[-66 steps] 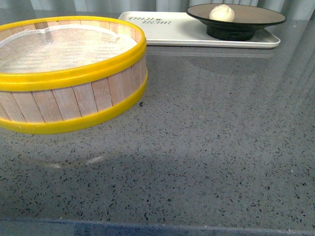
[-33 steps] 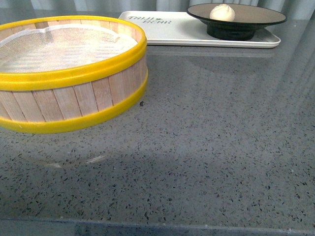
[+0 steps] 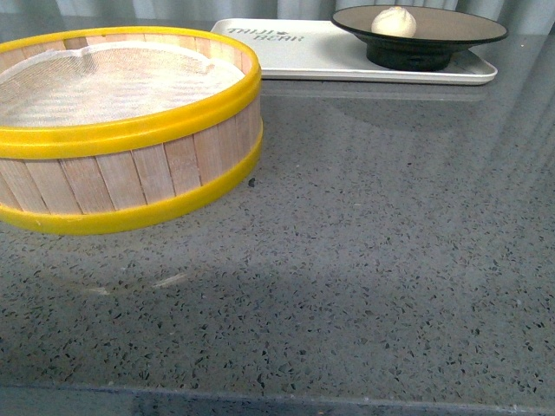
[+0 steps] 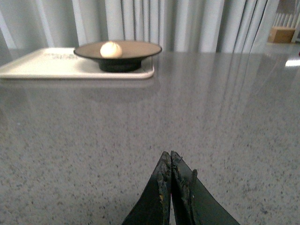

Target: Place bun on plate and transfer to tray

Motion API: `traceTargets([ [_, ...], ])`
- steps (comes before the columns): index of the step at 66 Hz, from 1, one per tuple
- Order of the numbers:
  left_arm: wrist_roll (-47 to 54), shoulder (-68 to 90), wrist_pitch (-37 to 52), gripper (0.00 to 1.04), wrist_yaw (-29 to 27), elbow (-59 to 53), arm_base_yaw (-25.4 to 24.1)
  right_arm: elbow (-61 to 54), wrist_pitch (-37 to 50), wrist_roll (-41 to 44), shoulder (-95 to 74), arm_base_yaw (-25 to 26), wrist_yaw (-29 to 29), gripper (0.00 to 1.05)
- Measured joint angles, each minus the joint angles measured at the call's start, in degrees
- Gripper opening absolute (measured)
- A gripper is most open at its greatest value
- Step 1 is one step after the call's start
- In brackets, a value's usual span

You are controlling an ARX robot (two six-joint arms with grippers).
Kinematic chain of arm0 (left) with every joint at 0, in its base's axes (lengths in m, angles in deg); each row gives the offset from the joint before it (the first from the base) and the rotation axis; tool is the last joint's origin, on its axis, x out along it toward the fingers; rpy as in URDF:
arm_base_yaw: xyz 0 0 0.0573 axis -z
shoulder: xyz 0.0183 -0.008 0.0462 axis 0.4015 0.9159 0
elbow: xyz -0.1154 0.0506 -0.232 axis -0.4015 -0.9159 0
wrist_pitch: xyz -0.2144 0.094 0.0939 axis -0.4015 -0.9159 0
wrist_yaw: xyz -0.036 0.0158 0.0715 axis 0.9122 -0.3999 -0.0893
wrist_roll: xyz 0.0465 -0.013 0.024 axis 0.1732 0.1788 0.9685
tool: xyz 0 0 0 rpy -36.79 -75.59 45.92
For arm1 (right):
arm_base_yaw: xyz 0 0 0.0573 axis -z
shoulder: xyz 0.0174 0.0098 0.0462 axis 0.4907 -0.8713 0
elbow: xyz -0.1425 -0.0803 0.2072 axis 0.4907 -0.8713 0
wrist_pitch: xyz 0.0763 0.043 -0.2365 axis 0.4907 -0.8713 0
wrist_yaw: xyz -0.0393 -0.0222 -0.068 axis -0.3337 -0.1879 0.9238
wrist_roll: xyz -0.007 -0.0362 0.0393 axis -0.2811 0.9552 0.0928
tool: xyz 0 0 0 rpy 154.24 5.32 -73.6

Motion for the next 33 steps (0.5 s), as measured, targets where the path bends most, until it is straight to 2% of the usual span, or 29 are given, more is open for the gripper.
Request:
traceTargets([
  [24,0.0,-0.02,0.0,0.98,0.04,0.0,0.0,0.0,-0.37,0.02,0.79,0.0,0.0,0.02],
  [33,0.0,-0.02,0.0,0.98,0.04,0.0,0.0,0.0,-0.37,0.02,0.79,0.0,0.0,0.23],
])
